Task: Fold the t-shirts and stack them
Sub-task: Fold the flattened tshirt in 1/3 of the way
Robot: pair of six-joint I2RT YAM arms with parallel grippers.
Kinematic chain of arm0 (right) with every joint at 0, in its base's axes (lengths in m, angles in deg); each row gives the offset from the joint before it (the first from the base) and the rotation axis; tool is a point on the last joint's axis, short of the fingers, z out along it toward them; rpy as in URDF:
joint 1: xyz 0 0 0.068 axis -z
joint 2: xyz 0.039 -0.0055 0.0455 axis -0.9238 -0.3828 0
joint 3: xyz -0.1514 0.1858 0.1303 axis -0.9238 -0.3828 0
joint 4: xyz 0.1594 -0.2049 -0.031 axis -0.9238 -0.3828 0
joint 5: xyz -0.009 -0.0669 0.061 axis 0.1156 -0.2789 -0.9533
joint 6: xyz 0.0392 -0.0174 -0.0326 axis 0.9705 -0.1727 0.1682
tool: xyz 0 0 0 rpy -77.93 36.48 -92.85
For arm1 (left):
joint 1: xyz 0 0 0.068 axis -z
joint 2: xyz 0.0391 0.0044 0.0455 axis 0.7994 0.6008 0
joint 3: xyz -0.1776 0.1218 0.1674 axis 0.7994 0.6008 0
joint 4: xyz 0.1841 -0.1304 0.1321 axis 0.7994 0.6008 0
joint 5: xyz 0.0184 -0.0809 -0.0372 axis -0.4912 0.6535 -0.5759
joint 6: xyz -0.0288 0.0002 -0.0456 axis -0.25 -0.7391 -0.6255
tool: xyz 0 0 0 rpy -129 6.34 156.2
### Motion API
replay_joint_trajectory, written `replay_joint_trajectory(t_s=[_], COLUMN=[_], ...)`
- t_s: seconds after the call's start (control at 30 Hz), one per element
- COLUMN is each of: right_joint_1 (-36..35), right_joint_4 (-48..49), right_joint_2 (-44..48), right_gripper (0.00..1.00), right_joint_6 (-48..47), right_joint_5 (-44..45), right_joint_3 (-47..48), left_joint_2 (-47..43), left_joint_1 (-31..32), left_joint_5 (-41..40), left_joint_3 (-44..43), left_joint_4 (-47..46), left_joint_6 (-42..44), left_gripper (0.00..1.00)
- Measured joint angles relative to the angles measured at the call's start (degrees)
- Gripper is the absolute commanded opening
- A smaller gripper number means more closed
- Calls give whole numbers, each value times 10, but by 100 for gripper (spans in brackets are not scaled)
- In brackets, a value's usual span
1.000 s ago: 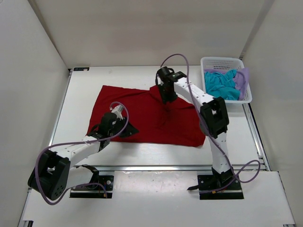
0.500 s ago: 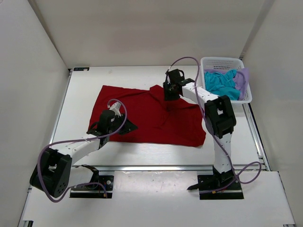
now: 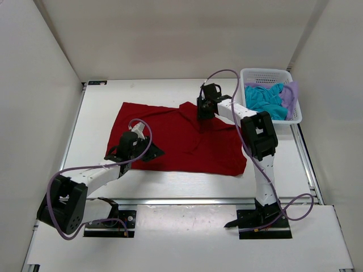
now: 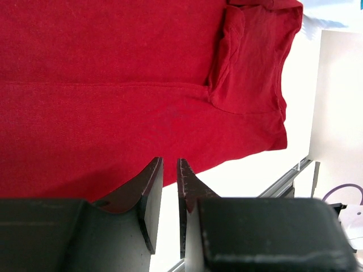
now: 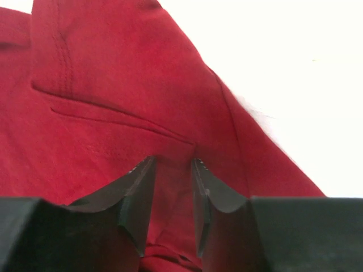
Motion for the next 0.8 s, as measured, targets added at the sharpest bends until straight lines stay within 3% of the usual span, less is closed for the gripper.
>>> replay_joint_trajectory(t_s=[0.17, 0.2, 0.27, 0.63, 0.8], right_joint_1=[1, 1, 1, 13, 54], right_joint_4=[7, 8, 9, -35, -97], right_joint_2=[-3, -3, -3, -11, -48], right_gripper=[17, 3, 0, 0, 0], right_joint_6=[7, 8, 10, -12, -36], right_joint_5=[-5, -6, -5, 45, 70], right_joint_3=[1, 1, 3, 83, 216], left_joint_2=[4, 4, 4, 6, 28], left_joint_1=[0, 0, 0, -26, -73], left_joint_5=[0, 0, 0, -2, -7], left_joint_3=[0, 0, 0, -15, -63], left_joint_4=[0, 0, 0, 17, 17], left_joint_6=[0, 0, 0, 0, -3], left_gripper=[27, 27, 27, 28, 36])
